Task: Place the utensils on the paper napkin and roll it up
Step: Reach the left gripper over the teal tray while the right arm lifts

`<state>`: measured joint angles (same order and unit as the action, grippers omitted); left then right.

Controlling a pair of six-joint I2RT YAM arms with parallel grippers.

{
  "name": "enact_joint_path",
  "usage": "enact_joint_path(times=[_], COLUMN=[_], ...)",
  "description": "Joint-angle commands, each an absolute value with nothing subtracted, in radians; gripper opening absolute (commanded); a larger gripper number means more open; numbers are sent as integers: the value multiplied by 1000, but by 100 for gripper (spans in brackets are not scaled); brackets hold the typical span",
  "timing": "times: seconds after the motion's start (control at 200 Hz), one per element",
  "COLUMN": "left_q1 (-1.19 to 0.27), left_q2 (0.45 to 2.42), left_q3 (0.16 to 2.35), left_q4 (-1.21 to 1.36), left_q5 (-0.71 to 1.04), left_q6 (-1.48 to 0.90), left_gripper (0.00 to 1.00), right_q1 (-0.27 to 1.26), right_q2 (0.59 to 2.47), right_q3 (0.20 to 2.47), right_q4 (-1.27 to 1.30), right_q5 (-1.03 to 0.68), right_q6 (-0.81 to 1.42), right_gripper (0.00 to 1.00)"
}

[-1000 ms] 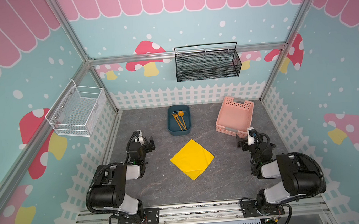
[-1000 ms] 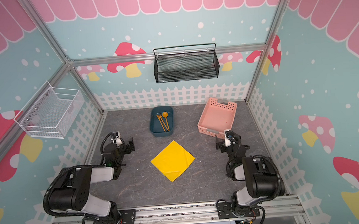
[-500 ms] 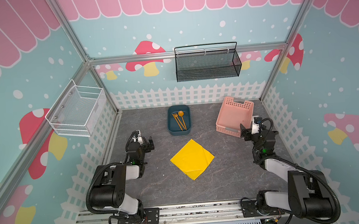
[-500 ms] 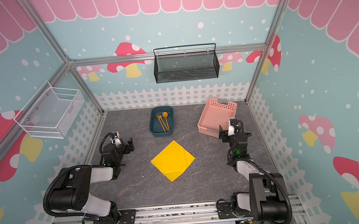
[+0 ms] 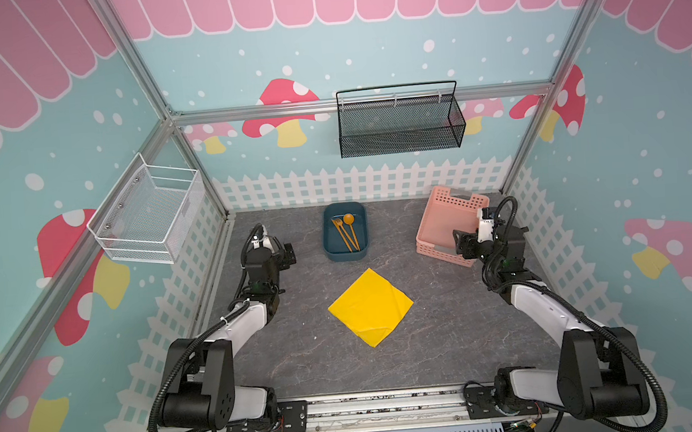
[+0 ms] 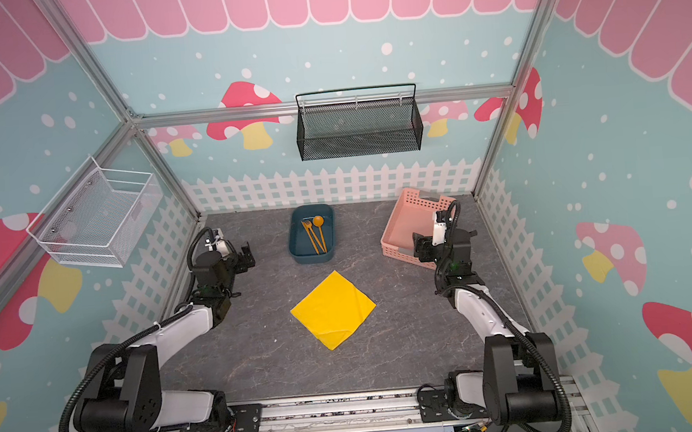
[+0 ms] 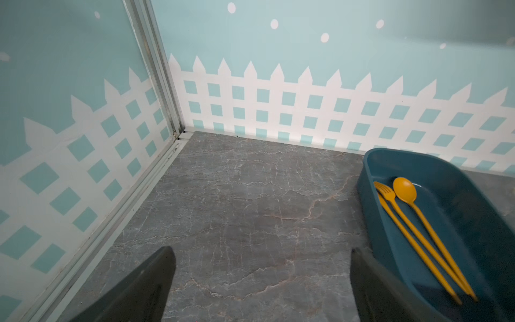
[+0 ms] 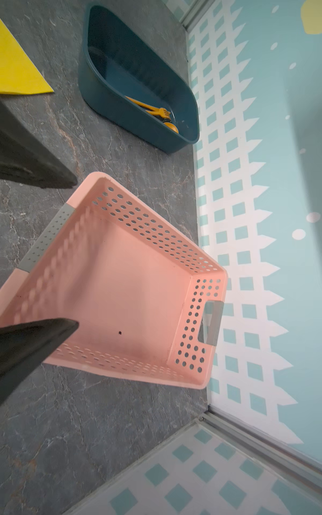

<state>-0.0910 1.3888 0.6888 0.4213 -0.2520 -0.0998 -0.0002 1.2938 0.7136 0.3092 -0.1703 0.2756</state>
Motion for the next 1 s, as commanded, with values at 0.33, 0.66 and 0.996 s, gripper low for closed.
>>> enact_joint_path(times=[0.33,0.66,0.996], left_q1=[-307,-405,-451], left_q2=[1741,1973,2275], left_q3=[1286,1628,2062], left_q4=[-290,-474,-698], left_q5=[-167,-96,-174], left_q6=[-347,-415,-549], left_gripper=[87,79,55], right_q1=[33,59,66], right_q2=[1374,1402,1400], right_q3=[831,871,888], right_q4=[123,63,21], right_q5=[-306,-378,-355], right_q6=[334,335,295], right_gripper=[64,64,64])
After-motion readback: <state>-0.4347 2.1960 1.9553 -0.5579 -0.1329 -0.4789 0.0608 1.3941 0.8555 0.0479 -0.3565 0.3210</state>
